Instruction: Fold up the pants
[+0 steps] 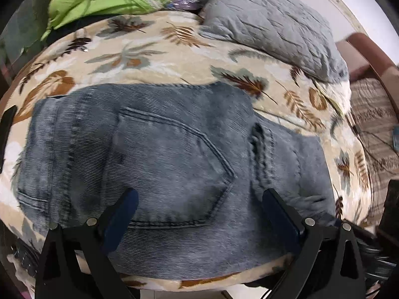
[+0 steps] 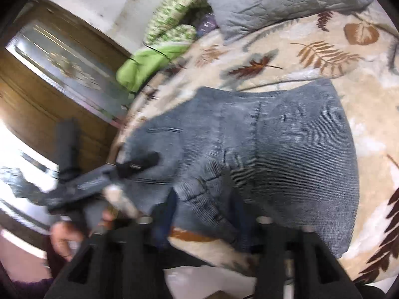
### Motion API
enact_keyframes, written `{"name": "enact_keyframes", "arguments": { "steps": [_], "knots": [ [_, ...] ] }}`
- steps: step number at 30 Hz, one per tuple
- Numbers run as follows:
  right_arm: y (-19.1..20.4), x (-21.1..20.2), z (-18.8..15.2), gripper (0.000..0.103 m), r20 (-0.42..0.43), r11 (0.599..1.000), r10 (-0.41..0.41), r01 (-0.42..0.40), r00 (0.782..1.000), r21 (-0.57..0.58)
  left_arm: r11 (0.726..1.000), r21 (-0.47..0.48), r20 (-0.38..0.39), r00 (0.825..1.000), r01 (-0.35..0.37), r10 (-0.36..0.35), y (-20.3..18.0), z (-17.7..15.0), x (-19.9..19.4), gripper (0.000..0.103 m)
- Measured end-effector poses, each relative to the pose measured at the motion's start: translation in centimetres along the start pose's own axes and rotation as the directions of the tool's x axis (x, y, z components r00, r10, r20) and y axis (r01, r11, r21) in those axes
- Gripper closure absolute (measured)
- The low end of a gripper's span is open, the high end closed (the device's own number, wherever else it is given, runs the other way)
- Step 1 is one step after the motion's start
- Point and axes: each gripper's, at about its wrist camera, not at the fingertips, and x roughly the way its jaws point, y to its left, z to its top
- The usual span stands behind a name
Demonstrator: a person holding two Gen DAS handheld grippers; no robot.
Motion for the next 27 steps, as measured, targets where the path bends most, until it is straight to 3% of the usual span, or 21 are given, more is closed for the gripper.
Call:
{"name": "enact_keyframes", "arguments": {
  "steps": [3,5,7,10,12,15,17,19,24,27],
  "knots": [
    [0.3,-1.4,0.1,0.031,0.020,0.991,0.132,-0.132,0.991,-0.010,1.000,0.012,-0.008,1.000,0.013,-0.013,-0.5,-0.1,0.1,0.003],
    [0.2,-2.4,0.4,0.031,0.070,0.989,0.149,-0.149,0.986,-0.006,1.000,0.011,-0.003,1.000,0.011,-0.011,-0.5,0.0,0.1,0.003],
    [-1.2,-3.1,0.6,0.031,0.130,0.995,0.086,-0.092,0.988,0.041,1.000,0.008,-0.012,1.000,0.015,-0.015,-0.7,-0.1,0.5,0.003],
    [-3.8,-2.9,0.7,0.031,0.150,0.987,-0.025,0.001,0.988,0.164,0.999,0.022,-0.042,0.998,0.039,-0.038,-1.6,-0.2,1.5,0.003],
    [-5.3,-2.5,0.6,0.031,0.123,0.973,-0.083,0.054,0.989,0.225,0.998,0.019,-0.035,0.998,0.058,-0.057,-2.3,0.1,2.1,0.003],
    [-7.6,-0.3,0.2,0.037,-0.006,0.948,-0.136,0.131,0.991,0.290,0.997,0.016,-0.041,0.996,0.080,-0.079,-3.2,1.0,2.9,0.004],
    [-7.1,-0.2,0.4,0.037,-0.004,0.956,-0.149,0.145,0.989,0.253,0.996,0.036,-0.046,0.995,0.087,-0.085,-4.3,1.6,3.6,0.010],
    [-7.0,-1.0,0.4,0.039,0.019,0.961,-0.152,0.143,0.988,0.237,0.995,0.051,-0.054,0.995,0.081,-0.079,-5.1,2.1,4.0,0.025],
    [-8.3,-3.0,0.4,0.040,0.063,0.956,-0.117,0.095,0.991,0.278,0.994,0.082,-0.064,0.996,0.070,-0.065,-6.3,2.8,4.9,0.030],
    [-8.7,-3.4,0.1,0.041,0.056,0.956,-0.102,0.082,0.993,0.283,0.992,0.064,-0.091,0.991,0.108,-0.102,-6.2,3.0,5.9,0.037]
  ]
}}
